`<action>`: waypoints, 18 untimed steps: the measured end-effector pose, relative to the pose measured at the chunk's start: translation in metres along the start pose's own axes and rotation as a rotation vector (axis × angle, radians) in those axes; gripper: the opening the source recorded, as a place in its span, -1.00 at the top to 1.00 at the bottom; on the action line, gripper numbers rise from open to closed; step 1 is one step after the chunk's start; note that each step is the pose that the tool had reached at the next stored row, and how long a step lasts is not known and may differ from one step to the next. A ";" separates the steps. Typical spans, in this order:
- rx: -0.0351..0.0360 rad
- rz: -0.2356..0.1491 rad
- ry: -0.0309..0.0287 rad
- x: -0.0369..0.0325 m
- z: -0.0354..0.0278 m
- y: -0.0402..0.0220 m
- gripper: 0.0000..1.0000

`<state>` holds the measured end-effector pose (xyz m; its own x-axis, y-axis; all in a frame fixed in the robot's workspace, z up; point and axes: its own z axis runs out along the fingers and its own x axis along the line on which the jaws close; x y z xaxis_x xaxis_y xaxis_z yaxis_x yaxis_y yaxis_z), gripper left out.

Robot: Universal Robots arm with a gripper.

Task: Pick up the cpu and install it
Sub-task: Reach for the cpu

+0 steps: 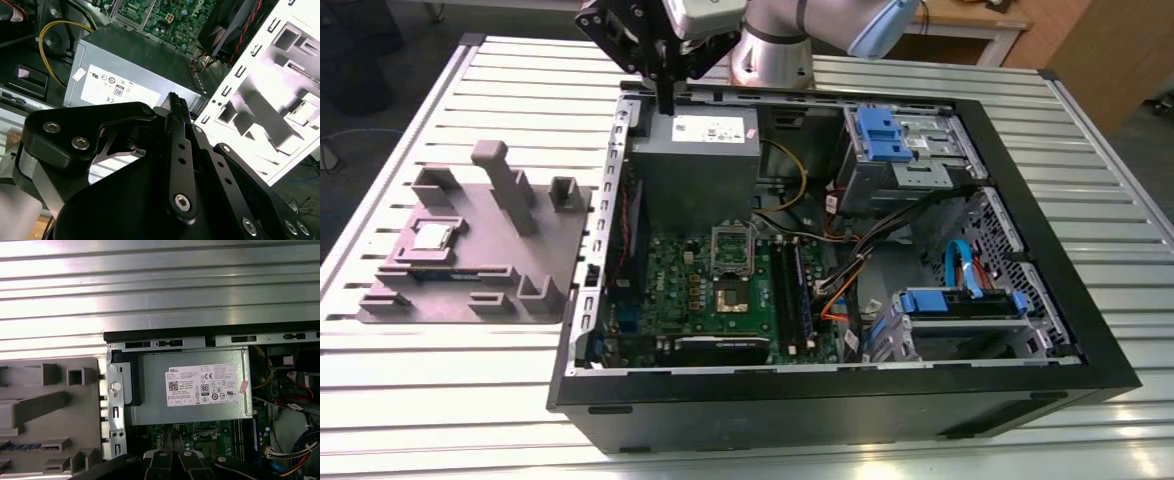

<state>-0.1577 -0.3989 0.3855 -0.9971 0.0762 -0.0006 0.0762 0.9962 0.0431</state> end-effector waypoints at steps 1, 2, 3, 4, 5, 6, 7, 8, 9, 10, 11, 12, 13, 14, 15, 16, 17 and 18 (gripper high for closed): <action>0.0000 0.000 0.0001 0.0002 0.0000 0.0000 0.80; -0.0001 0.000 0.0001 0.0004 0.0001 0.0000 0.80; -0.0001 0.000 0.0001 0.0005 0.0002 0.0000 0.80; -0.0001 0.000 0.0002 0.0007 0.0002 -0.0001 0.80; -0.0001 0.000 0.0002 0.0009 0.0003 -0.0001 0.80; -0.0001 0.000 0.0002 0.0011 0.0003 -0.0001 0.80; -0.0001 0.000 0.0002 0.0014 0.0003 -0.0001 0.80; 0.0000 0.000 0.0003 0.0017 0.0003 -0.0002 0.80; -0.0001 0.000 0.0002 0.0021 0.0004 -0.0002 0.80; -0.0001 0.000 0.0001 0.0027 0.0005 -0.0002 0.80; 0.0000 0.000 0.0003 0.0031 0.0004 -0.0003 0.80; 0.0000 0.000 0.0002 0.0036 0.0004 -0.0003 0.80; 0.0000 0.000 0.0003 0.0039 0.0004 -0.0003 0.80; 0.0000 0.000 0.0002 0.0040 0.0004 -0.0003 0.80; 0.0000 0.000 0.0003 0.0041 0.0004 -0.0003 0.80; 0.0000 0.000 0.0003 0.0042 0.0004 -0.0003 0.80; 0.0000 0.000 0.0003 0.0043 0.0004 -0.0004 0.80; -0.0001 0.000 0.0002 0.0045 0.0004 -0.0004 0.80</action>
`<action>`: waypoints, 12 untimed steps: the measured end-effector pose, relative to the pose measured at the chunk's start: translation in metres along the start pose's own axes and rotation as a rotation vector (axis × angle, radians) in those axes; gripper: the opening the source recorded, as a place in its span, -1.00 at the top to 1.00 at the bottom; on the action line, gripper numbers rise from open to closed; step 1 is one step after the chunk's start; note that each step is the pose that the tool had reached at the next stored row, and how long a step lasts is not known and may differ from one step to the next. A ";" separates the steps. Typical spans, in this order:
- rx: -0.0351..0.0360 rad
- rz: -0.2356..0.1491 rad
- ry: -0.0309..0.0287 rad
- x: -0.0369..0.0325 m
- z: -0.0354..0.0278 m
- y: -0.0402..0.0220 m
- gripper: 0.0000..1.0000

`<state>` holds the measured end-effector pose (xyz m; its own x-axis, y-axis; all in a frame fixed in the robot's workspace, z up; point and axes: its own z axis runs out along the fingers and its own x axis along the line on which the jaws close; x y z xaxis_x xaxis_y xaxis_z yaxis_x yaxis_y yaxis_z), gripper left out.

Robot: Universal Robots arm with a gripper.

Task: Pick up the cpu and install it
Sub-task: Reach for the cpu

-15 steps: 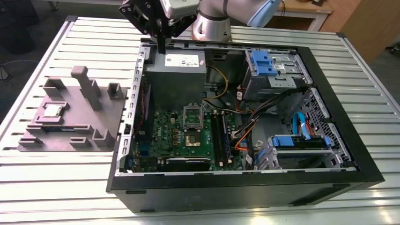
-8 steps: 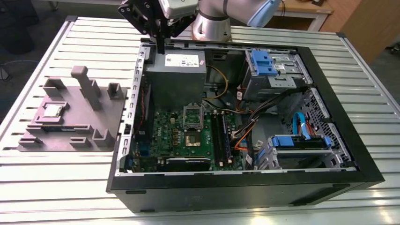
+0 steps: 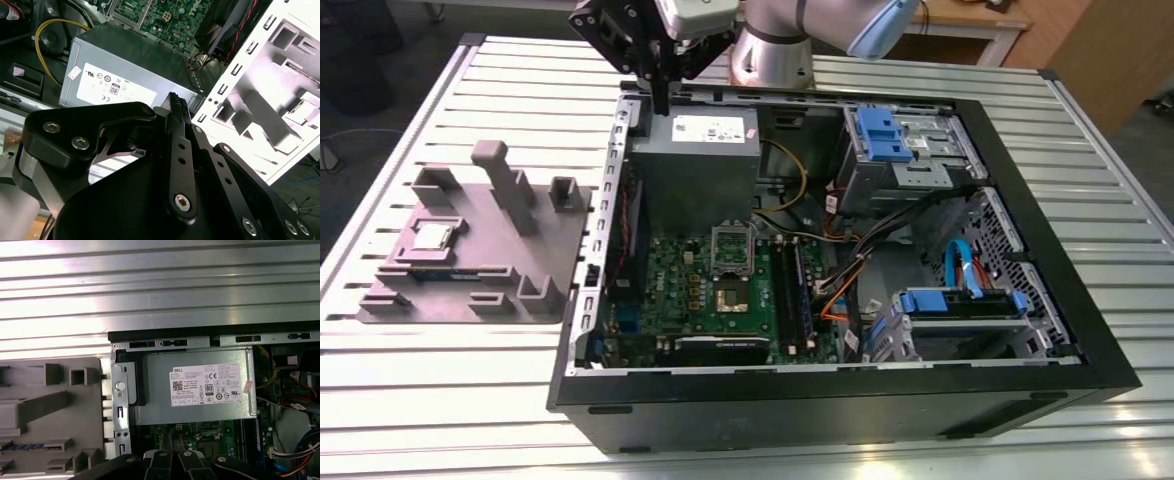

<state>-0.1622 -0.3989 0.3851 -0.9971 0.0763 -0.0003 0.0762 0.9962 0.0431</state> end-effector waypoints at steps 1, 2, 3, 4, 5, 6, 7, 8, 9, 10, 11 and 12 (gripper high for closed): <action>0.0000 0.000 0.0000 0.0002 0.0000 0.0000 0.80; 0.0001 0.000 0.0000 0.0004 0.0000 0.0000 0.80; 0.0000 0.000 0.0000 0.0006 0.0000 -0.0001 0.80; 0.0000 0.000 0.0000 0.0008 0.0000 -0.0001 0.80; 0.0001 0.000 0.0000 0.0009 0.0000 -0.0001 0.80; 0.0001 0.000 0.0000 0.0012 0.0000 -0.0001 0.80; 0.0000 0.000 0.0000 0.0014 0.0000 -0.0001 0.80; 0.0001 0.000 0.0000 0.0016 0.0001 -0.0001 0.80; 0.0001 0.000 0.0000 0.0018 0.0001 -0.0002 0.80; 0.0000 0.000 0.0000 0.0020 0.0001 -0.0002 0.80; 0.0000 0.000 0.0000 0.0021 0.0002 -0.0002 0.80; 0.0001 0.000 0.0000 0.0023 0.0002 -0.0002 0.80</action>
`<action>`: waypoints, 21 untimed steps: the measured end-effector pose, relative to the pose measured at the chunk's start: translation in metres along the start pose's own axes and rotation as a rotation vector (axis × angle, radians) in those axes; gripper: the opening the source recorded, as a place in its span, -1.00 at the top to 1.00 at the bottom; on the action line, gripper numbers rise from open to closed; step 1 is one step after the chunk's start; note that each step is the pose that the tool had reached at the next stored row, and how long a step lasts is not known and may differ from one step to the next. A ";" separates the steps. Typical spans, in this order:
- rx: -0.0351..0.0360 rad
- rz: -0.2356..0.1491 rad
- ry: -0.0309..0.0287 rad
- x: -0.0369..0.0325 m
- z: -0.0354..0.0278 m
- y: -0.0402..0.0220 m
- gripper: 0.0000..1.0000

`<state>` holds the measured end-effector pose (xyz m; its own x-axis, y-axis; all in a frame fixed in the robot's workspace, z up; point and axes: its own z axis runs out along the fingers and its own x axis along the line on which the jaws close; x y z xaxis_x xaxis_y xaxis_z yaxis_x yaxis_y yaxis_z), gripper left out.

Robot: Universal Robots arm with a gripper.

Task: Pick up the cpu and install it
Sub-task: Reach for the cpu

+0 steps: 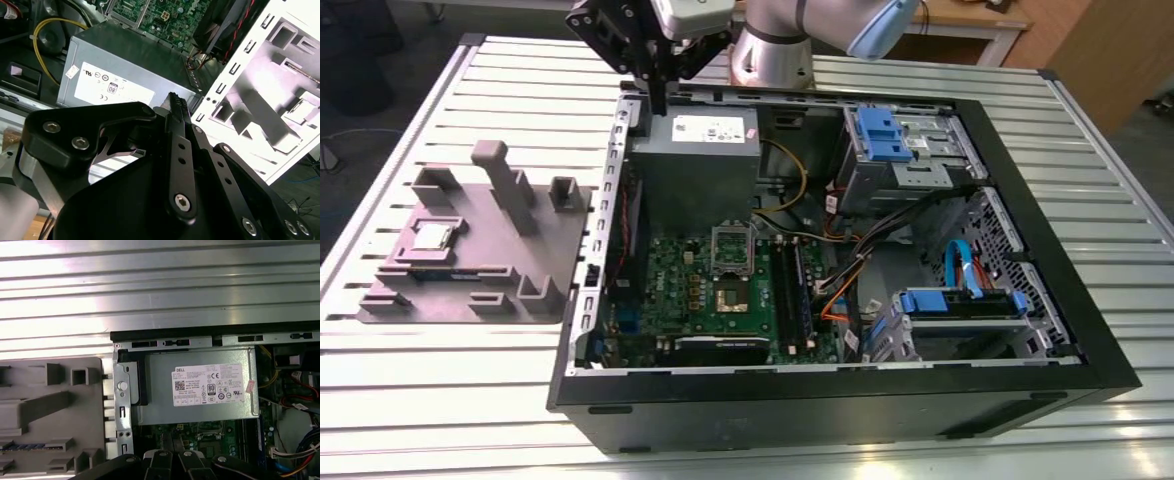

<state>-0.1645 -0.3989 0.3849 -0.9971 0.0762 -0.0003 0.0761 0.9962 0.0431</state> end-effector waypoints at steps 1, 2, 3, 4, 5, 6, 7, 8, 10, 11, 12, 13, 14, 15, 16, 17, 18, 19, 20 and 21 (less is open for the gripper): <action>0.0000 0.000 0.0000 0.0002 0.0000 0.0000 0.80; 0.0000 0.000 0.0000 0.0004 0.0001 0.0000 0.80; 0.0000 0.000 0.0000 0.0006 0.0001 0.0000 0.80; 0.0000 0.000 0.0000 0.0008 0.0001 -0.0001 0.80; 0.0000 0.000 0.0000 0.0009 0.0001 -0.0001 0.80; 0.0000 0.000 0.0000 0.0012 0.0002 -0.0001 0.80; -0.0001 0.000 0.0000 0.0013 0.0003 -0.0001 0.80; 0.0000 0.000 0.0000 0.0015 0.0003 -0.0001 0.80; 0.0000 0.000 0.0000 0.0019 0.0004 -0.0002 0.80; 0.0000 0.000 0.0000 0.0021 0.0004 -0.0002 0.80; 0.0001 0.000 0.0000 0.0023 0.0004 -0.0002 0.80; 0.0000 0.000 0.0000 0.0025 0.0005 -0.0002 0.80; 0.0000 0.000 0.0000 0.0026 0.0005 -0.0002 0.80; 0.0001 0.000 0.0000 0.0028 0.0005 -0.0002 0.80; 0.0000 0.000 0.0000 0.0030 0.0006 -0.0002 0.80; 0.0000 0.000 0.0000 0.0032 0.0007 -0.0003 0.80; 0.0000 0.000 0.0000 0.0034 0.0007 -0.0003 0.80; 0.0000 0.000 0.0000 0.0036 0.0007 -0.0003 0.80; 0.0000 0.000 0.0000 0.0038 0.0007 -0.0003 0.80; 0.0000 0.000 0.0000 0.0040 0.0007 -0.0003 0.80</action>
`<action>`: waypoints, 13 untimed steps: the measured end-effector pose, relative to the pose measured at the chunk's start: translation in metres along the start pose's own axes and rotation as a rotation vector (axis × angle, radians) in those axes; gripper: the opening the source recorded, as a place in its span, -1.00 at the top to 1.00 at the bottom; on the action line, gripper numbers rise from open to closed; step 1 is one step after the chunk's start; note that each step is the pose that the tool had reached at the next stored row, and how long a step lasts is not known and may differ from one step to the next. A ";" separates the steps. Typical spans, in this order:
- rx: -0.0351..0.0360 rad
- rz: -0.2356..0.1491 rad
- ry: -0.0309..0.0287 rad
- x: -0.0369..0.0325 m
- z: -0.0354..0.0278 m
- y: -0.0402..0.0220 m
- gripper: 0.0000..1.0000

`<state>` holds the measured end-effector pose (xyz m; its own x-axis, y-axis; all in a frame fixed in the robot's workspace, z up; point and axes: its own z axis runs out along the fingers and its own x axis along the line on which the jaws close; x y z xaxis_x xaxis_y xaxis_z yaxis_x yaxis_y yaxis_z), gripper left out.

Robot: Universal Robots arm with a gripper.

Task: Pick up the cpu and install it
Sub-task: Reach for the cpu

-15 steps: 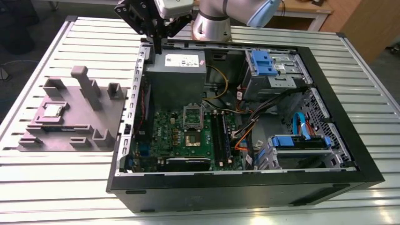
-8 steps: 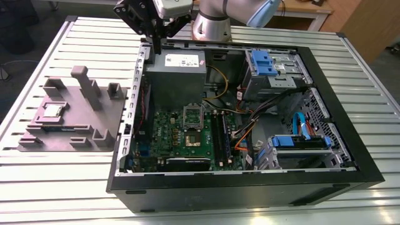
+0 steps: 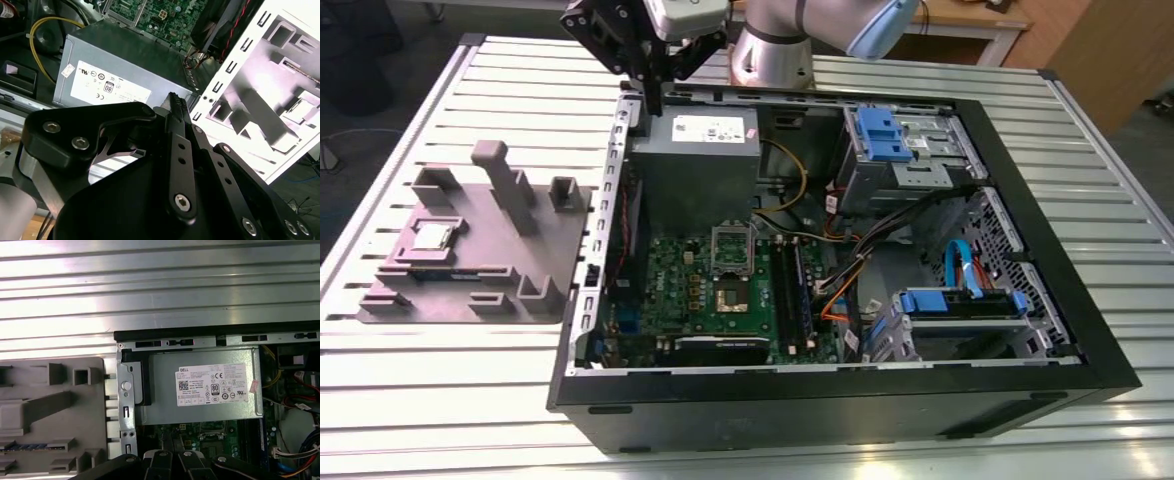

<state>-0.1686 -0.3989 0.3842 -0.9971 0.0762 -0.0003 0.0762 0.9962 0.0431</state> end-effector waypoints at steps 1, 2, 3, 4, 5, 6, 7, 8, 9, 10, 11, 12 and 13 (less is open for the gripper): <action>0.0000 0.000 0.0000 0.0003 0.0000 0.0000 0.80; 0.0000 0.000 0.0000 0.0005 0.0000 0.0000 0.80; -0.0001 0.000 -0.0001 0.0008 0.0000 -0.0001 0.80; 0.0000 0.000 0.0000 0.0010 0.0000 0.0000 0.80; 0.0000 0.000 0.0000 0.0011 0.0000 -0.0001 0.80; 0.0000 0.000 0.0000 0.0012 0.0000 -0.0001 0.80; 0.0000 0.000 0.0000 0.0012 0.0000 -0.0001 0.80; -0.0001 0.000 0.0000 0.0013 0.0000 -0.0001 0.80; 0.0000 0.000 0.0000 0.0017 0.0000 -0.0001 0.80; 0.0000 0.000 0.0000 0.0020 0.0000 -0.0002 0.80; 0.0000 0.000 0.0000 0.0024 0.0000 -0.0002 0.80; 0.0000 0.000 0.0000 0.0028 0.0000 -0.0002 0.80; 0.0000 0.000 0.0000 0.0031 0.0000 -0.0002 0.80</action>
<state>-0.1717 -0.3989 0.3842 -0.9971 0.0763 -0.0003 0.0762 0.9962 0.0431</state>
